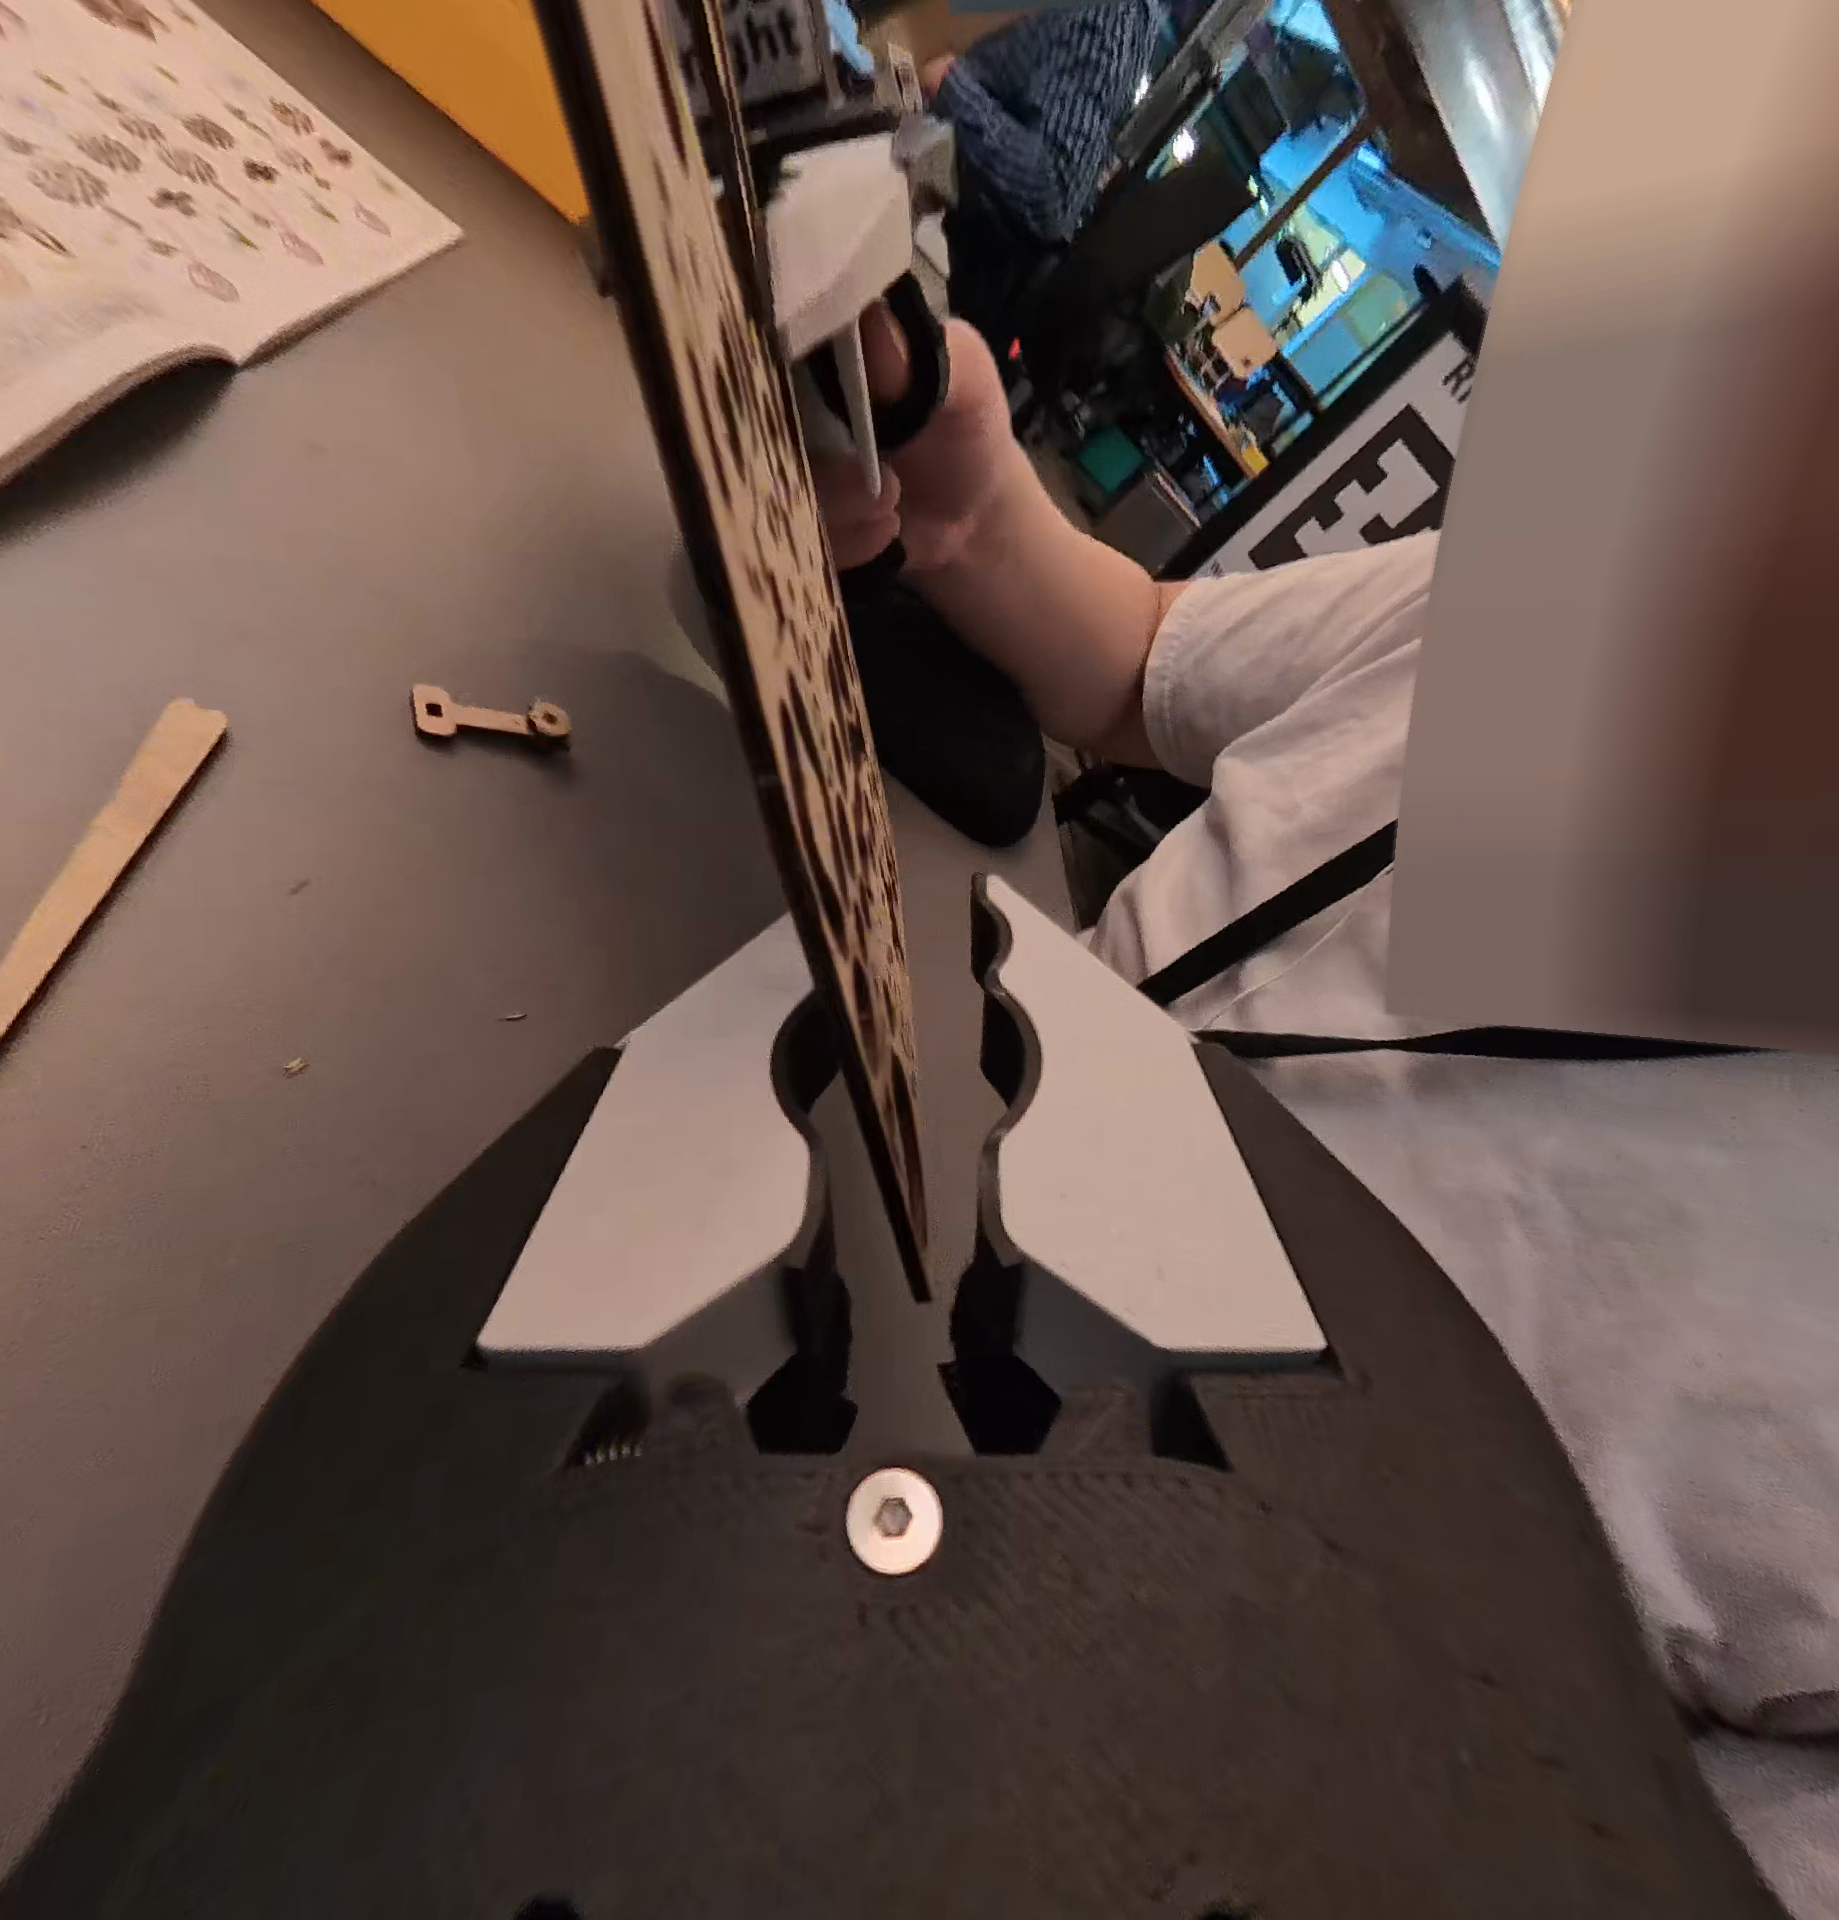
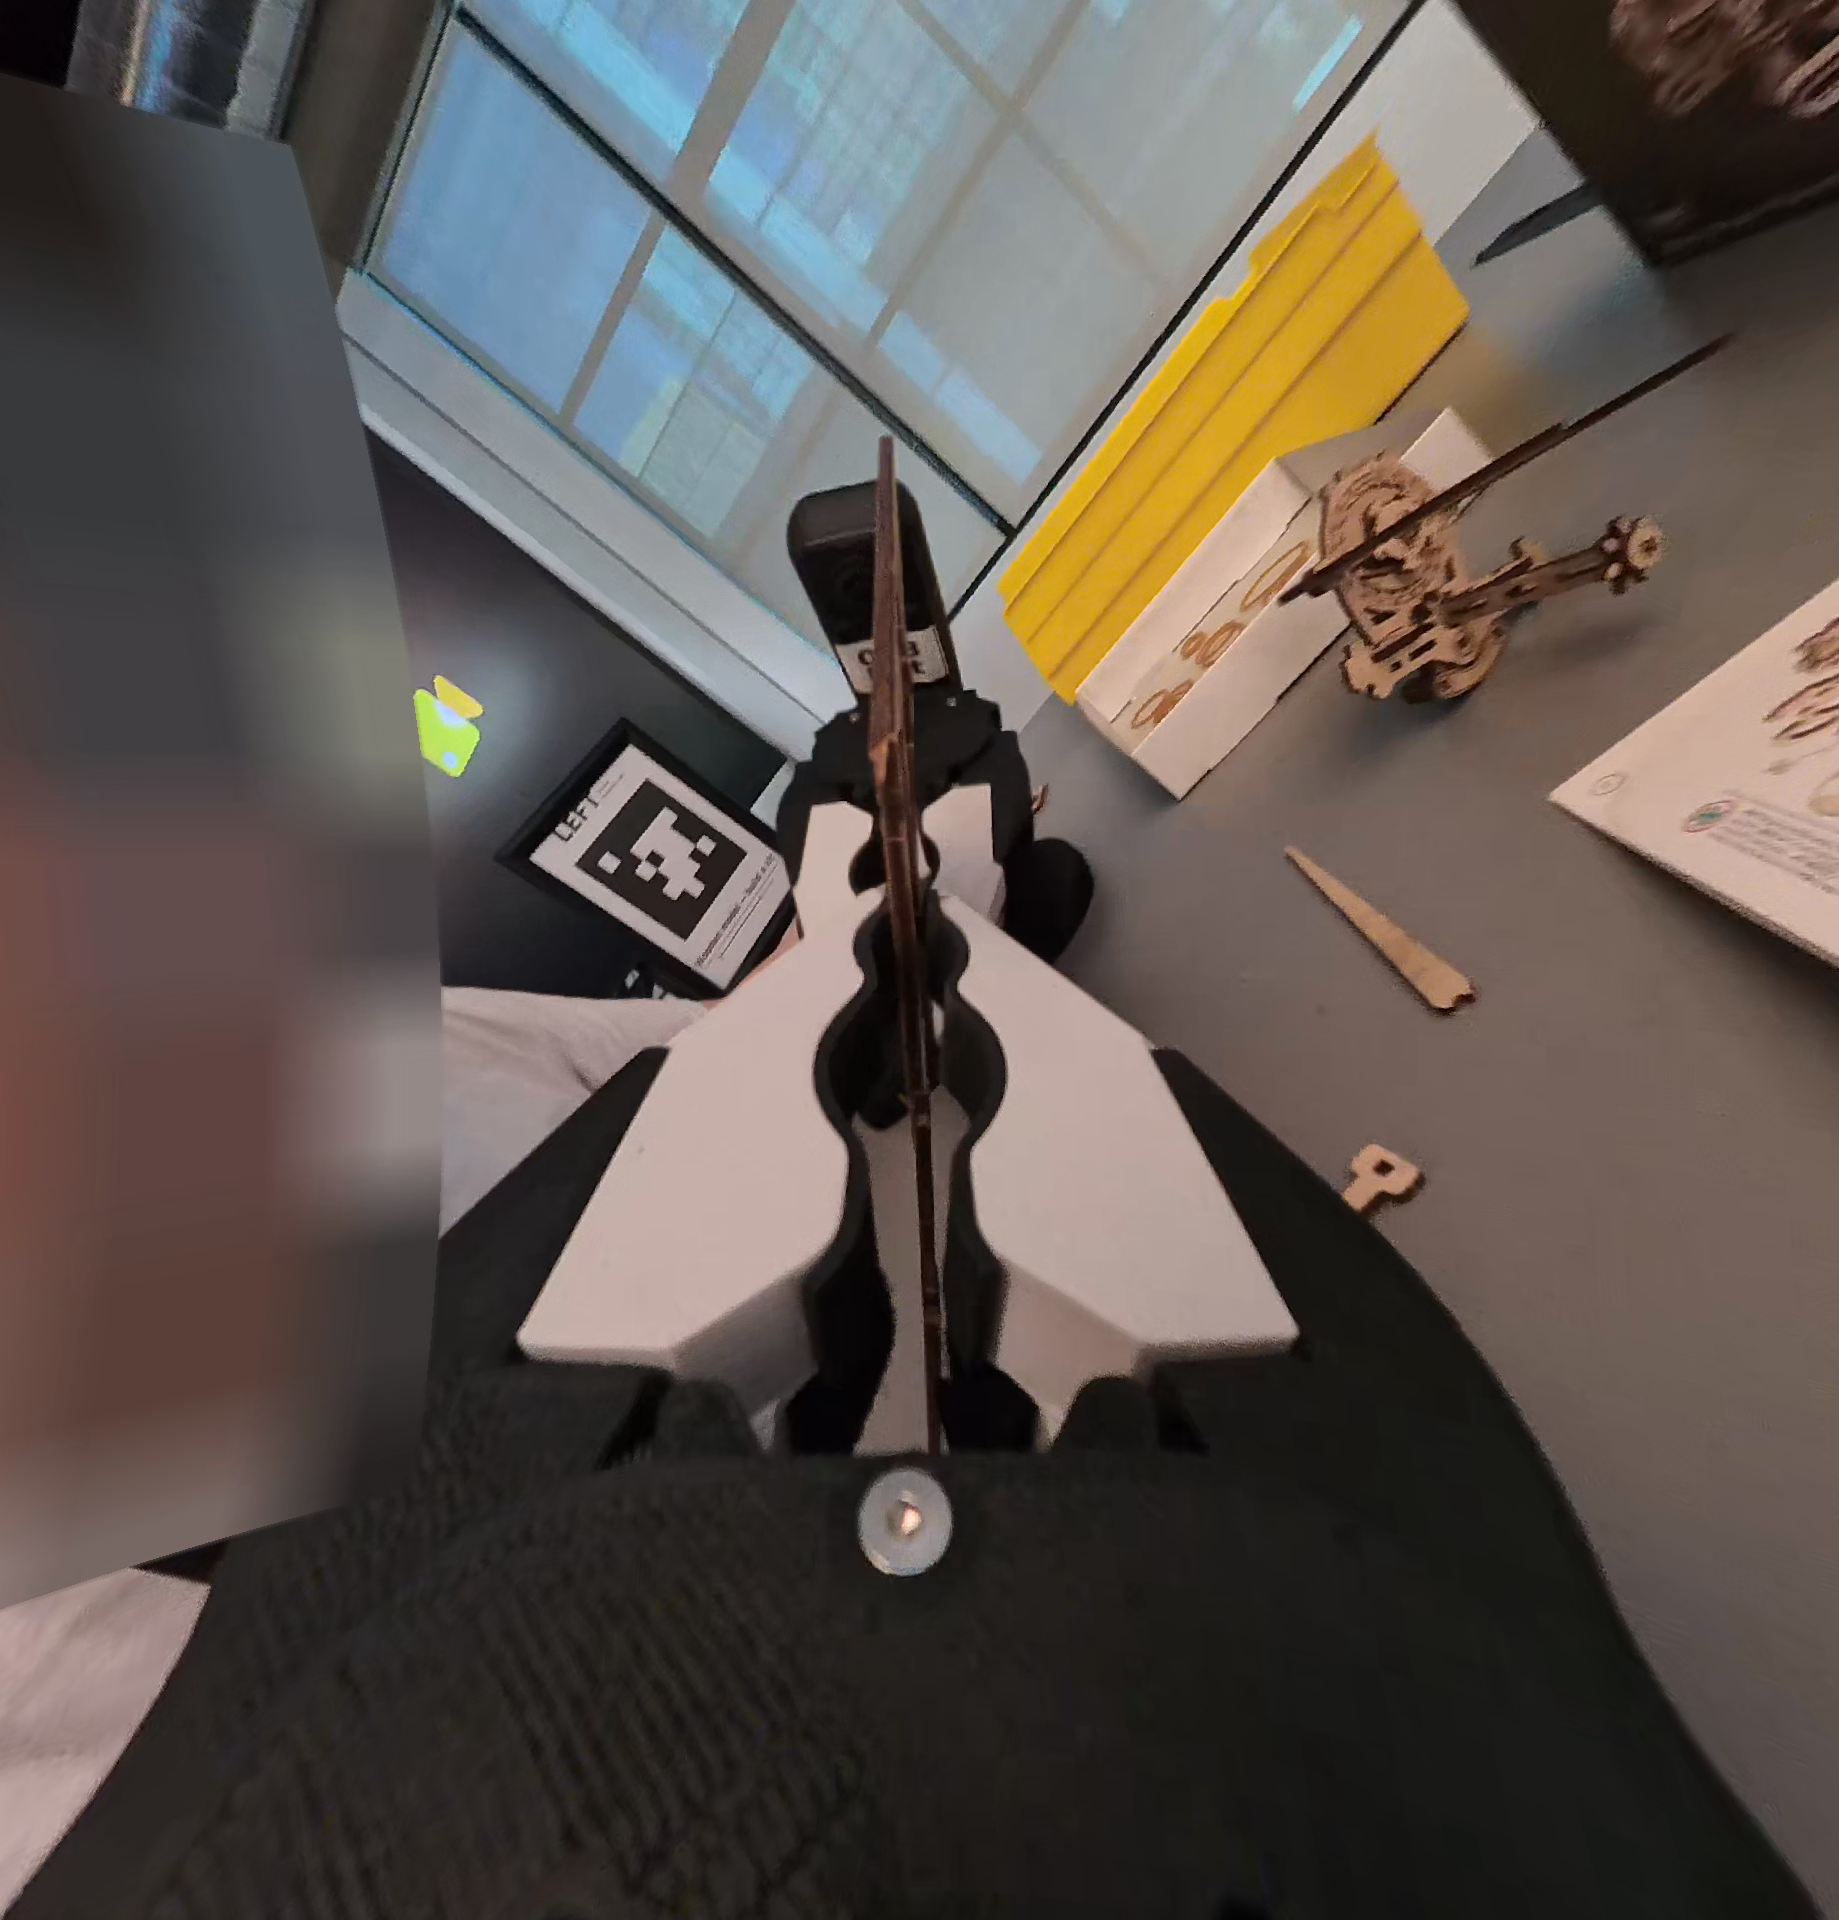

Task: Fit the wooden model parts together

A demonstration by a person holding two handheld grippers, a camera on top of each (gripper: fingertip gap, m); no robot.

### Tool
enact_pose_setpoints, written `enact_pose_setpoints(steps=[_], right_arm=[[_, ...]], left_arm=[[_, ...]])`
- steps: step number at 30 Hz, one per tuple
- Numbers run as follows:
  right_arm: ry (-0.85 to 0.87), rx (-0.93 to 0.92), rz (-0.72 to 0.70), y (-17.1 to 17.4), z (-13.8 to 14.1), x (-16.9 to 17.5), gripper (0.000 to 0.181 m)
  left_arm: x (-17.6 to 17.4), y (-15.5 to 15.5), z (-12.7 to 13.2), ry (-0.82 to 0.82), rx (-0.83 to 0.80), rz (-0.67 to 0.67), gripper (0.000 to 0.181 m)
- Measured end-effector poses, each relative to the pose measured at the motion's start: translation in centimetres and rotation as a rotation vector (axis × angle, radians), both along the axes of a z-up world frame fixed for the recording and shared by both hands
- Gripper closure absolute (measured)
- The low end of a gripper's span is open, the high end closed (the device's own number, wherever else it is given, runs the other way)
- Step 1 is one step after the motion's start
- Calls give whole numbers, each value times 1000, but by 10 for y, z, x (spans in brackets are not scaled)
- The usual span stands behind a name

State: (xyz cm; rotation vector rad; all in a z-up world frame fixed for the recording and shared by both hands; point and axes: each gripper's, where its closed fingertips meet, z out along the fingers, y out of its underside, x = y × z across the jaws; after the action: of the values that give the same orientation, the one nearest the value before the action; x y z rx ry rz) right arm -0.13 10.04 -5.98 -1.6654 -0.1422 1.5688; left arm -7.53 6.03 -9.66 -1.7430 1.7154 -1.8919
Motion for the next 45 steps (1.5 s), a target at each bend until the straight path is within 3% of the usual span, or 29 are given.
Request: enact_pose_setpoints(steps=[3,9,12,22,30,35,36,37,38,45], right_arm=[[34,-8,8,1,1,2,181],[23,46,39,-1,2,-8,178],[14,99,-12,1,6,-8,158],[48,142,-147,9,18,20,153],[-87,128,-97,4,7,-3,148],[-187,113,-27,-2,-9,-25,150],[-188,115,-11,-4,-10,-29,157],[-173,126,27,-10,-9,-33,178],[-147,119,39,-11,-6,-35,180],[-101,90,23,-9,-1,-29,181]], left_arm=[[4,-2,-7,39,-5,-52,179],[-3,-4,-12,13,-8,-40,180],[-5,-2,-5,-20,-51,-9,181],[-3,19,0,-33,-54,117,181],[-3,33,15,-90,-121,198,181],[-3,34,20,-119,-114,211,181],[-4,34,21,-124,-115,211,181],[-4,33,23,-129,-116,205,181],[-4,34,22,-132,-111,209,181],[-6,47,36,-205,-174,257,176]])
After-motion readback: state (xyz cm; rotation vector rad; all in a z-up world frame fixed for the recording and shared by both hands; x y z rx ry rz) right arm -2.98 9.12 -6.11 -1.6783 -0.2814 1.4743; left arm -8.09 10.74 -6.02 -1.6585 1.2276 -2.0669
